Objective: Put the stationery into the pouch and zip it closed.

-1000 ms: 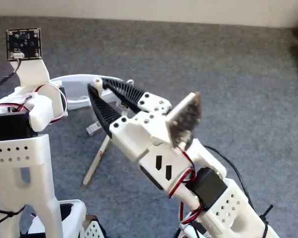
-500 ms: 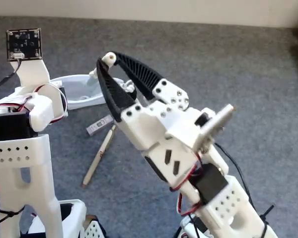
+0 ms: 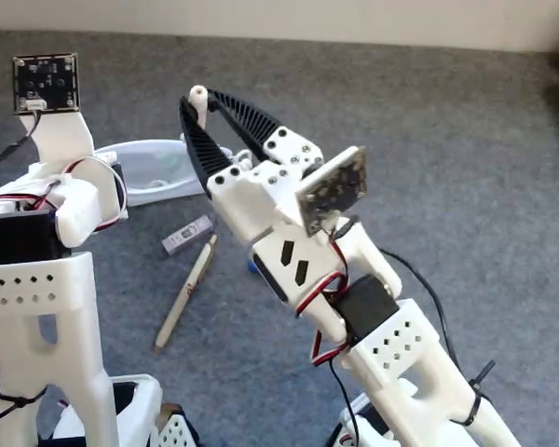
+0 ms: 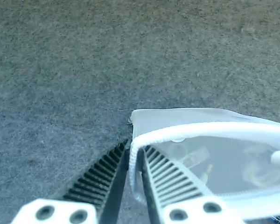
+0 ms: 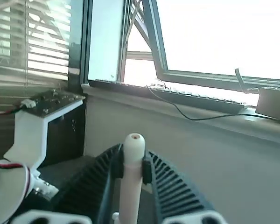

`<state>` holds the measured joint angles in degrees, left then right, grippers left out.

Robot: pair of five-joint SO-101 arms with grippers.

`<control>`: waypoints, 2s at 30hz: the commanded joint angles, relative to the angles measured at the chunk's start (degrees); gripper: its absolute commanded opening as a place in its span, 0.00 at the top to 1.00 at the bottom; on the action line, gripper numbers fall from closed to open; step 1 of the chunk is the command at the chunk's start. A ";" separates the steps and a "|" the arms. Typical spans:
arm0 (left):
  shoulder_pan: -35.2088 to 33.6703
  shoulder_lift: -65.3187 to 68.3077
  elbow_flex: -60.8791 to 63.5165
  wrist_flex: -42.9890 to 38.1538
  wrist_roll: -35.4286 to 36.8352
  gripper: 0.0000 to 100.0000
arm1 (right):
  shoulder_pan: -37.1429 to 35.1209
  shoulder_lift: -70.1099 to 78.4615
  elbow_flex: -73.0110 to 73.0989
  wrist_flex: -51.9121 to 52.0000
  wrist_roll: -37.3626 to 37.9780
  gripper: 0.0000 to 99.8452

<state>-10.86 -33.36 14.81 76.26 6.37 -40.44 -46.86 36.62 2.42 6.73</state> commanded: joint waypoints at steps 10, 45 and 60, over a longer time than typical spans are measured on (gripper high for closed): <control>1.45 1.19 -0.04 0.53 0.26 0.99 | -0.92 -0.13 -0.57 12.88 2.99 0.99; -0.92 1.19 -0.04 0.18 0.53 0.99 | -0.48 -5.76 -5.93 40.57 2.64 0.87; -6.55 1.19 -0.04 0.18 2.81 0.99 | 3.91 -8.22 1.71 56.48 2.99 0.87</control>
<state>-15.43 -33.36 14.81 76.26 7.52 -37.27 -53.71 35.30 58.51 8.92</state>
